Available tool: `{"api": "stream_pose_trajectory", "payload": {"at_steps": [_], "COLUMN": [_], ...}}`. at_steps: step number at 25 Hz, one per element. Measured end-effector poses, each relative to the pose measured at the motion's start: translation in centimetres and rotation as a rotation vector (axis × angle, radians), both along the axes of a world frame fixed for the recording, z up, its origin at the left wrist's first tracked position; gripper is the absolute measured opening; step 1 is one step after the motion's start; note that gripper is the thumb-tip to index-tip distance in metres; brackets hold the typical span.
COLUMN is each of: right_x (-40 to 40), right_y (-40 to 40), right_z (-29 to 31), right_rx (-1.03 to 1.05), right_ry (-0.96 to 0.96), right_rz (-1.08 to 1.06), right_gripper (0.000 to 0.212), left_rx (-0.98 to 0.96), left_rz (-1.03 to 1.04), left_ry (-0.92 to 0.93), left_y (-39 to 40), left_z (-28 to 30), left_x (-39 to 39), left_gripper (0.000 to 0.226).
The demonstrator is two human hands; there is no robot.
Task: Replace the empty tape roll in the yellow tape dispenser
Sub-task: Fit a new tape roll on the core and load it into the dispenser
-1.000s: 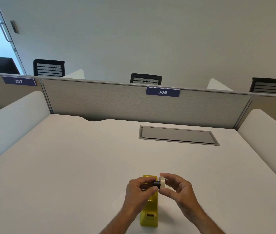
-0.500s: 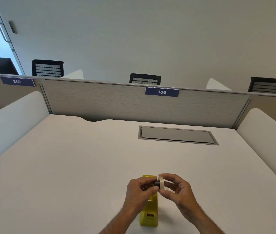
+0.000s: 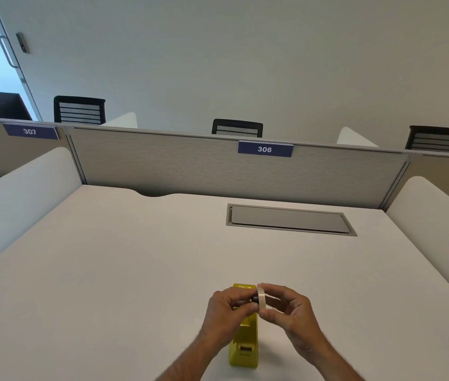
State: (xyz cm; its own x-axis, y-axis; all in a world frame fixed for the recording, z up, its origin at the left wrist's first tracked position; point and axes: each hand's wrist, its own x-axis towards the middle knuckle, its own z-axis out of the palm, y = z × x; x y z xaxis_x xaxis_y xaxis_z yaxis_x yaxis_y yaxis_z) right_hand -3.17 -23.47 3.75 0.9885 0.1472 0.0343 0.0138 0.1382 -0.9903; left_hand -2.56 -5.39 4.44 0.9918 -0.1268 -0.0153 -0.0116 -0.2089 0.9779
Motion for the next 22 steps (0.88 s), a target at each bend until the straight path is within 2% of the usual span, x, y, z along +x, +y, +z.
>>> {"api": "stream_pose_trajectory", "payload": {"at_steps": [3,7,11,14,18,22], "right_x": [-0.1,0.0,0.1,0.2,0.7,0.8], "right_y": [0.1,0.7,1.2,1.6,2.2,3.0], "right_z": [-0.5,-1.1,-1.2,-1.4,-1.6,-1.6], "right_rx": [-0.032,-0.166,-0.196,-0.228,-0.365,-0.445], "right_ry": [0.005,0.01,0.042,0.035,0.049,0.03], "right_rz": [-0.03,-0.062,-0.051,-0.046,-0.136,-0.196], "right_gripper": [0.052,0.046,0.044,0.033,0.039,0.036], "left_rx": [0.009,-0.006,0.031,0.069,0.107,0.152], "left_rz": [-0.037,0.009,0.03,0.042,0.06,0.087], "left_ry": [-0.005,0.019,0.026,0.015,0.007,0.017], "left_y": [0.1,0.3,0.9,1.3,1.5,1.6], "left_z": [-0.3,-0.7,-1.1,-1.2,-1.5,-2.1], "left_x": [-0.2,-0.2,0.0,0.3,0.4,0.8], "left_gripper": [0.039,0.039,0.04,0.04,0.05,0.039]}}
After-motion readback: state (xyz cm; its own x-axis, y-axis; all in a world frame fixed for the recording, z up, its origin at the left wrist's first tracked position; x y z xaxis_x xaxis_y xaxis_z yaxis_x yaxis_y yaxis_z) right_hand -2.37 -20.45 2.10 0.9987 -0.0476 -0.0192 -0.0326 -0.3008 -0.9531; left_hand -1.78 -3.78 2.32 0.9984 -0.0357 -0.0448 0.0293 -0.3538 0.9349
